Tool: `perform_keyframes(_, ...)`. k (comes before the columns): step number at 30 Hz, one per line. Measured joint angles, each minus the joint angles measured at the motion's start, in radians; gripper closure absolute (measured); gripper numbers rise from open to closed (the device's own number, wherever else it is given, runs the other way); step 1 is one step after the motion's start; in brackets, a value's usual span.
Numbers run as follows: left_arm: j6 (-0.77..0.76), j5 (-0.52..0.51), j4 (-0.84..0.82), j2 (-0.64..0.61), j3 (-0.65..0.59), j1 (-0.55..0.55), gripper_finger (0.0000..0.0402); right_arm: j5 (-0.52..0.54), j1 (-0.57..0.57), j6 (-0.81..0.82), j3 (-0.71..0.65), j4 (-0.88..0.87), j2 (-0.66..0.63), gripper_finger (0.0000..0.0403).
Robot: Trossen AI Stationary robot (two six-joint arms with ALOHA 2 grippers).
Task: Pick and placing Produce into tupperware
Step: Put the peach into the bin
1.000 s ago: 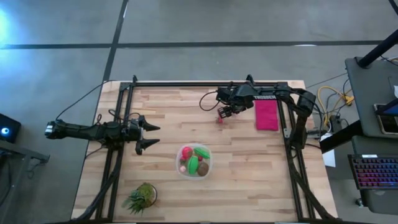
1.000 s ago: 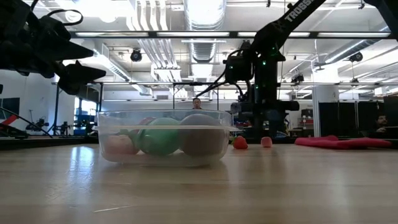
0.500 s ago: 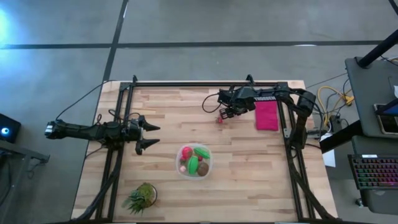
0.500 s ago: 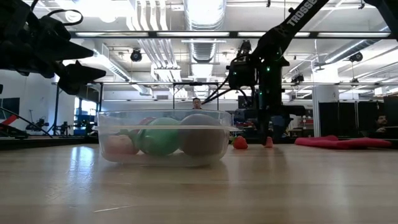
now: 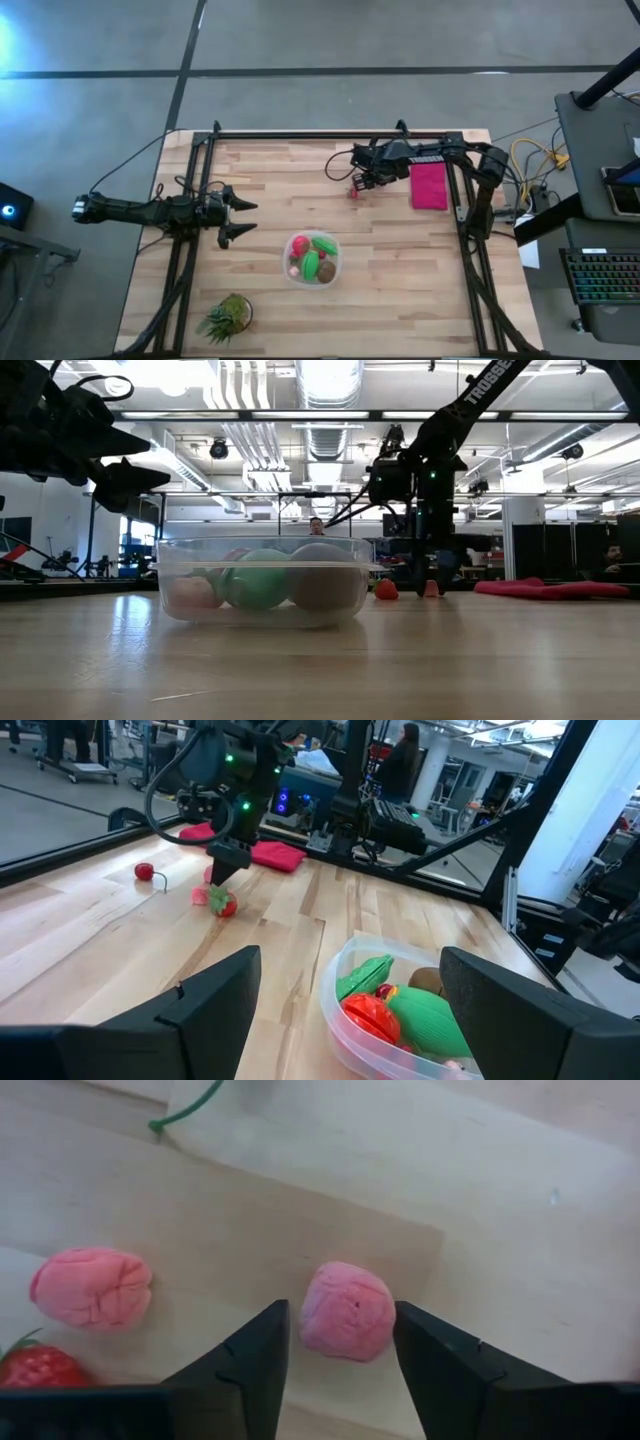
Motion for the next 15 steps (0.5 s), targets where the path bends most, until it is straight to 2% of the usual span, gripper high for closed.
perform_keyframes(12,0.000,0.000,0.000,0.000,0.000,0.000,0.0107,-0.005,0.001,-0.010,0.032,0.002,0.002,0.0288)
perform_keyframes(15,0.000,0.000,0.000,0.000,0.000,0.000,0.0107,-0.072,0.007,-0.046,0.056,0.001,0.000,0.0293)
